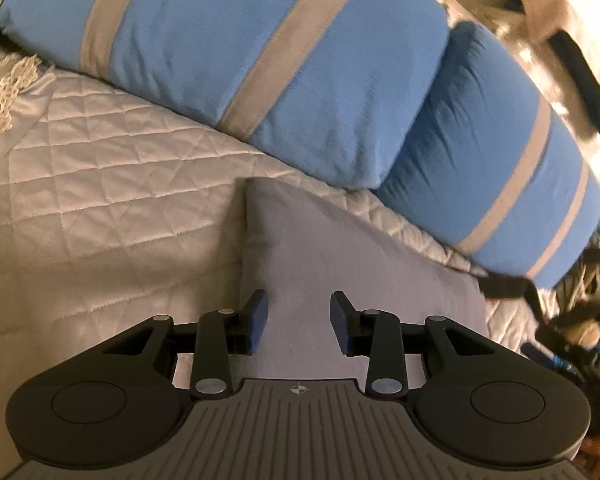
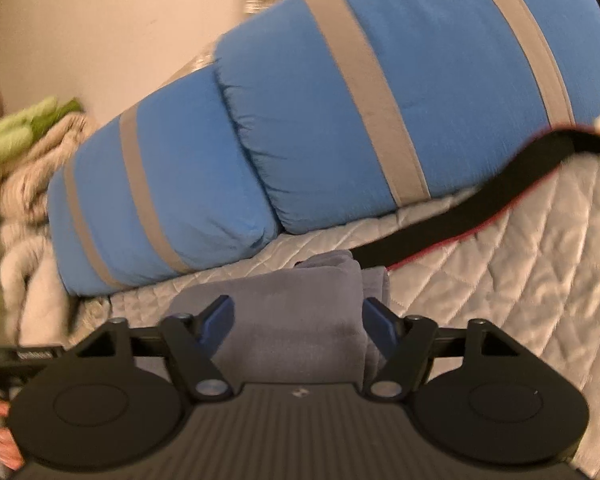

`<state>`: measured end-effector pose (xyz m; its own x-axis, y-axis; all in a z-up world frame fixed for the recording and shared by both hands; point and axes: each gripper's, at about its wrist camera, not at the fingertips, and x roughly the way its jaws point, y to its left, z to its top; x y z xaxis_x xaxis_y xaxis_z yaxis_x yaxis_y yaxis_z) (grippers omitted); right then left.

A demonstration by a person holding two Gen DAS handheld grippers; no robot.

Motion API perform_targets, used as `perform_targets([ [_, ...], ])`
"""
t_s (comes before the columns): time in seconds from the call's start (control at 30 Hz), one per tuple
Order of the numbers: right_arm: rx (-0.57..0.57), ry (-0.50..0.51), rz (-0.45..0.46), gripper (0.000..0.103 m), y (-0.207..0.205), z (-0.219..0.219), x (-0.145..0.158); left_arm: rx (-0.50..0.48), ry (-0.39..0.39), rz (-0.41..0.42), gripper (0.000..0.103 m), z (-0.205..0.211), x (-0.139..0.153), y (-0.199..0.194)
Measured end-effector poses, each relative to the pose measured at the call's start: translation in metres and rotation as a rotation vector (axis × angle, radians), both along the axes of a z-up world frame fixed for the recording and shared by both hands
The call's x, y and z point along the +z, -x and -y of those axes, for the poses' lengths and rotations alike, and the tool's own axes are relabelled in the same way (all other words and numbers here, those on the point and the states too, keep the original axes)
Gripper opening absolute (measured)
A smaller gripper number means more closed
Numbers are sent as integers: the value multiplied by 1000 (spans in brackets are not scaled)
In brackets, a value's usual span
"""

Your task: Fold clothes

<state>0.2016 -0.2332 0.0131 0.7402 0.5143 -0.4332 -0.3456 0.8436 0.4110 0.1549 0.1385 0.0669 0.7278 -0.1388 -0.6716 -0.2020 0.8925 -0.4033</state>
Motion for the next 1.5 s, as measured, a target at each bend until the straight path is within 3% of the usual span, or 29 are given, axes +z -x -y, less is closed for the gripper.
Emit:
perform_targets([
  [0.07,4,84,64,36,3,-12,0,-14,-25,6,33,7,1,4],
  [0.2,40,200,160,23,5,-34,-1,-21,-70,19,33,15,2,8],
  [0.37,116,344,244,20,-4,-73,-7,-21,-129,47,33,20,-1,1],
  [0.53,194,390,245,19,-18,-104,-9,-51,-193,76,32,30,-3,-22],
  [0.7,241,431,161,18,-41,-126,-18,-154,-242,88,32,57,-6,-49],
  [0.77,224,477,122,28,-51,-129,-25,-219,-313,84,32,76,-14,-61],
  [0.83,202,490,90,23,-59,-124,-29,-263,-389,69,32,90,-23,-70],
  [0.97,154,481,46,17,-72,-107,-28,-286,-437,65,32,95,-32,-73],
  [1.17,91,471,13,16,-75,-87,-23,-256,-402,42,33,82,-29,-75],
  [1.4,31,426,-41,16,-77,-67,-22,-136,-354,-21,32,53,-26,-75],
  [1.5,13,383,-69,16,-79,-57,-23,-57,-334,-72,17,36,-29,-78],
])
